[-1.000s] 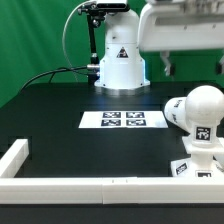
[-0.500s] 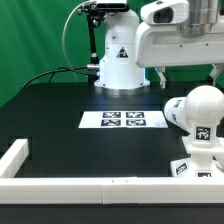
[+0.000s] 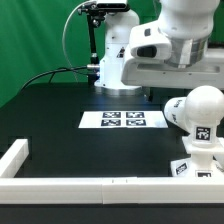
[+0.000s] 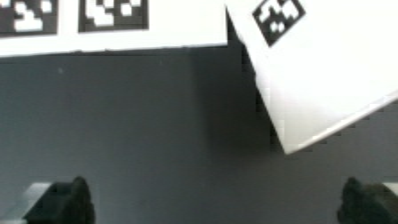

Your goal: Assemble lamp

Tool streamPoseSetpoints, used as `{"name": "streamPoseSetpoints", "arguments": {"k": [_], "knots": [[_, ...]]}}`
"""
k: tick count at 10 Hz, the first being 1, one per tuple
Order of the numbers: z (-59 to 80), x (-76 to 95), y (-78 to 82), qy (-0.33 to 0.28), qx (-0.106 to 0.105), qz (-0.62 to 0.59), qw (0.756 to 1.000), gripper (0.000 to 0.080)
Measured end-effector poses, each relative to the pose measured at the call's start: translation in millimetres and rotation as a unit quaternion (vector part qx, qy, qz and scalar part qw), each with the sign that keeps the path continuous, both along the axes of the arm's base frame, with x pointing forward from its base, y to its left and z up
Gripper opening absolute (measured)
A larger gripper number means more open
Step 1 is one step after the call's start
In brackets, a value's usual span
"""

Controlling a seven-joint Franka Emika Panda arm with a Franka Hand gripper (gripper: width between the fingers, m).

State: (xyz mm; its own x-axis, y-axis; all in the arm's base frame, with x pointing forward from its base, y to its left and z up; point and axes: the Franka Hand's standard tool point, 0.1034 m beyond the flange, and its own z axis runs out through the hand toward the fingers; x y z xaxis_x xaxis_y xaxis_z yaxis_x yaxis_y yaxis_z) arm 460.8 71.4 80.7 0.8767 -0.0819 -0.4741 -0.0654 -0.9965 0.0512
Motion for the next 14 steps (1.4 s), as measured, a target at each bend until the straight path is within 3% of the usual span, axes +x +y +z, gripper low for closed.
{"name": "streamPoseSetpoints", "arguments": {"k": [2,4,7,9,12,14], "knots": [[-2.6,-7.0,-6.8,0.071,-0.012,-0.016,0.997,0.0698],[-14.5,-17.4,-19.7,0.136,-0.053,-0.072,0.987,0.0698],[-14.6,-14.6,-20.3,0.131,-0.052,-0.069,0.988,0.0698],[-7.3,-8.8,-17.1,0.132,-0.048,-0.069,0.988,0.0698],[-9.6,-7.3,10.3,0.126,-0.044,-0.044,0.990,0.0698],[-11.6,-7.8,10.6,0.125,-0.045,-0.046,0.990,0.0698]]}}
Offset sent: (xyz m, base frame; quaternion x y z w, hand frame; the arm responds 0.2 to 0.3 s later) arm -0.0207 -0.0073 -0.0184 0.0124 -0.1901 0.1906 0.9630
